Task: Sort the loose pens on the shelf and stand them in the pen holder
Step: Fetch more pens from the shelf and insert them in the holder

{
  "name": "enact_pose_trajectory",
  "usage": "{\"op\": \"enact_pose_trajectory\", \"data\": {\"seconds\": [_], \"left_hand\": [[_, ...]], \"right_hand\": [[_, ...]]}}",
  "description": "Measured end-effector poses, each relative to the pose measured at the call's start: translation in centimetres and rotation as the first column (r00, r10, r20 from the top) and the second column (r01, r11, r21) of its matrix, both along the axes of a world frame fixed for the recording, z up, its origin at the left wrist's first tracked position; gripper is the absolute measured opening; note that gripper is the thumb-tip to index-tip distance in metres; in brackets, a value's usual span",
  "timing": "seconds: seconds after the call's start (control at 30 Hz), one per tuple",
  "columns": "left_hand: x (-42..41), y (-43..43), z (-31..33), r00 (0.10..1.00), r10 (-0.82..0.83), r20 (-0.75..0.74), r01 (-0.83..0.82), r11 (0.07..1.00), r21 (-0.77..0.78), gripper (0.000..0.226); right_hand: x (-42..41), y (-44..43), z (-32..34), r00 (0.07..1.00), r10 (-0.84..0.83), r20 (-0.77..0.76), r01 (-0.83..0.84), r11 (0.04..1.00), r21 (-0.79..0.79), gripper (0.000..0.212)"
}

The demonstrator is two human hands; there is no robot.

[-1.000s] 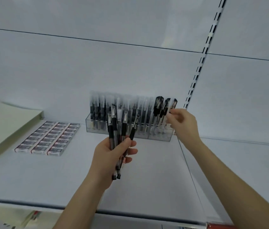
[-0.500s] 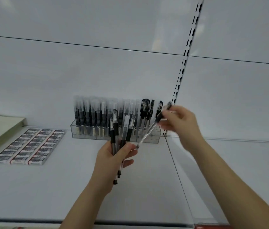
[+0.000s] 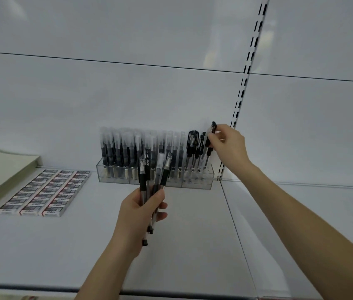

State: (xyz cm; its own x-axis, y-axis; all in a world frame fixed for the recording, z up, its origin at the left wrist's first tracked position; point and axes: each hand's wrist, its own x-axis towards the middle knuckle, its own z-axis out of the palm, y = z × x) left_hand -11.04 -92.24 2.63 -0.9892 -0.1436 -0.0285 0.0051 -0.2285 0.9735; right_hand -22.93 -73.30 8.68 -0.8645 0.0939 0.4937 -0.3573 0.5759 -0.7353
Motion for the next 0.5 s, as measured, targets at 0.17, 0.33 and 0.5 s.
{"op": "enact_pose_trajectory", "data": {"seconds": [0.17,0.33,0.5], "left_hand": [[0.3,0.1,0.0,1.000,-0.005,-0.012,0.006,0.999,0.045,0.008],[0.3,0.4,0.2,1.000,-0.014,-0.027,0.016,0.997,0.080,0.010],[0.0,1.0,0.4,0.997,-0.054,-0.058,0.057,0.997,0.051,0.011]], "right_hand": [[-0.4,-0.8,-1.9,0.998,-0.010,0.059,-0.002,0.979,0.204,0.019],[0.3,-0.6,-2.5,0.995,-0.029,0.098,0.018,0.993,0.116,0.020],[4.8,-1.0,-2.7,0.996,0.081,0.031,-0.071,0.968,-0.240,0.009]]}}
